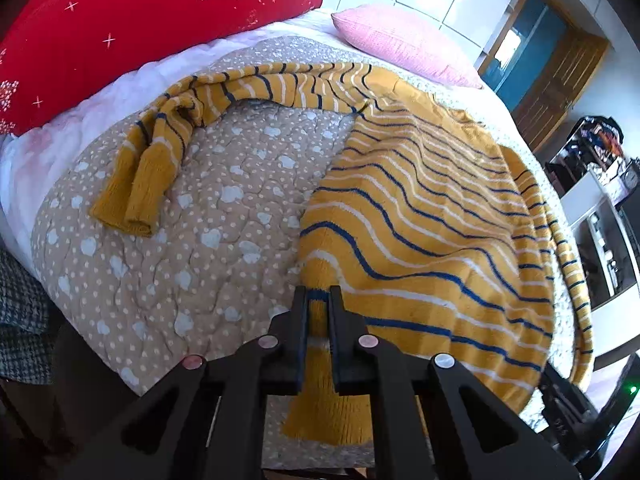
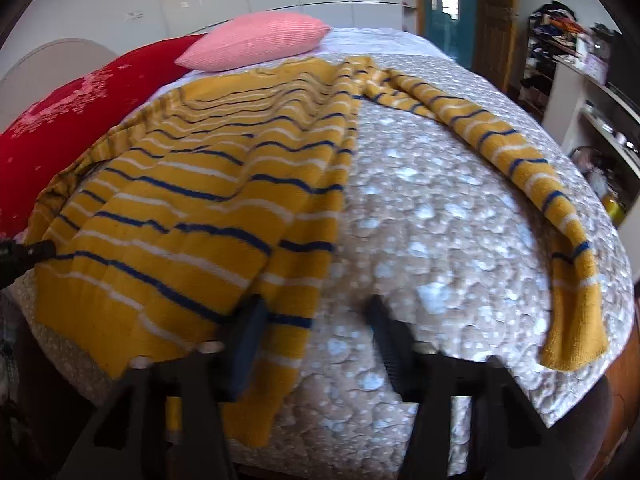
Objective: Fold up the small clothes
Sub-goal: 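Grasp the sweater sleeve cuff with the right tool and lift it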
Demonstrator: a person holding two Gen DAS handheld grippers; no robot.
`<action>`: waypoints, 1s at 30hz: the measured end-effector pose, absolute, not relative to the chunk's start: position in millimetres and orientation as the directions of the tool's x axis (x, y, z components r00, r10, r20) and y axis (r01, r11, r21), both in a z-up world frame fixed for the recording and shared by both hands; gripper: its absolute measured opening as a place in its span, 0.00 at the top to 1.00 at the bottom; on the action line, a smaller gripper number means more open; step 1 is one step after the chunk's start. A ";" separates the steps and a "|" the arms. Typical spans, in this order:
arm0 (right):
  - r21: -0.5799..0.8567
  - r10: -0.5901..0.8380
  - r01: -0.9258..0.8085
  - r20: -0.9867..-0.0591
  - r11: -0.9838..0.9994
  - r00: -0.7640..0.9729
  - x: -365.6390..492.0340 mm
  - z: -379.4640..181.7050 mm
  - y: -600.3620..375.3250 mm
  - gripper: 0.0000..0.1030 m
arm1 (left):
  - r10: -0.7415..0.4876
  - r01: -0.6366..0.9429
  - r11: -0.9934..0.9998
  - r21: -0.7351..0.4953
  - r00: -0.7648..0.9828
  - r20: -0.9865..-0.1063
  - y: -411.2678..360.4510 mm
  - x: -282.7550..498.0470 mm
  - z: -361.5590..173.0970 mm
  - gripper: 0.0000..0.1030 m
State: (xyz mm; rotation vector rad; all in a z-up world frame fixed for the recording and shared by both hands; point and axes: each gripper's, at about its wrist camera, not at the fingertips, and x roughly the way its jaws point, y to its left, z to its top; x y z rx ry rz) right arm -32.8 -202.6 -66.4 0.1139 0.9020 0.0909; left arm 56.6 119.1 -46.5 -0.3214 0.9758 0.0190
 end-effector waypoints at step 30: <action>0.054 -0.098 0.215 -0.766 0.975 0.636 -65.2 -52.3 -373.5 0.92 | -0.114 -0.009 0.989 -0.149 0.601 -0.791 69.0 37.4 -13.1 0.65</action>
